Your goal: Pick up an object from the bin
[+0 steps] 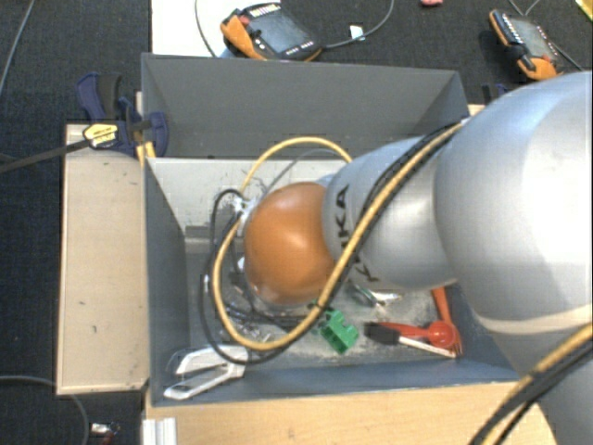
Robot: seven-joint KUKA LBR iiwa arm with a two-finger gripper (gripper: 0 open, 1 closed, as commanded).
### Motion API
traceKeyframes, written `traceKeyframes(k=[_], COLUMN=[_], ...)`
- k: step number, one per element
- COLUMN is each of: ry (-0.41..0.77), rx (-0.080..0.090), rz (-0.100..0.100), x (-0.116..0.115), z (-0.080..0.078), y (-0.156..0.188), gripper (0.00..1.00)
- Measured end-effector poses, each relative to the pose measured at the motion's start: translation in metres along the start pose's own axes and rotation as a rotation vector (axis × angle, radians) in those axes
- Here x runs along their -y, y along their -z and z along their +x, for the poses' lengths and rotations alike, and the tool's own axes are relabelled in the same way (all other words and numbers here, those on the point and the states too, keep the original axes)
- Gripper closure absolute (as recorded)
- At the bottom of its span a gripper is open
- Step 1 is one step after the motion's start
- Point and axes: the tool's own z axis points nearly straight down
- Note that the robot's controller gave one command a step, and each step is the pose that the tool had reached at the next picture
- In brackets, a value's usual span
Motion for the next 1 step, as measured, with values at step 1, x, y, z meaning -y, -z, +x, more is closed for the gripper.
traceKeyframes(k=[1], ry=[-0.006], rx=[-0.004], rz=[-0.001], x=[0.0015], z=[0.0026], y=[-0.0008], gripper=[1.00])
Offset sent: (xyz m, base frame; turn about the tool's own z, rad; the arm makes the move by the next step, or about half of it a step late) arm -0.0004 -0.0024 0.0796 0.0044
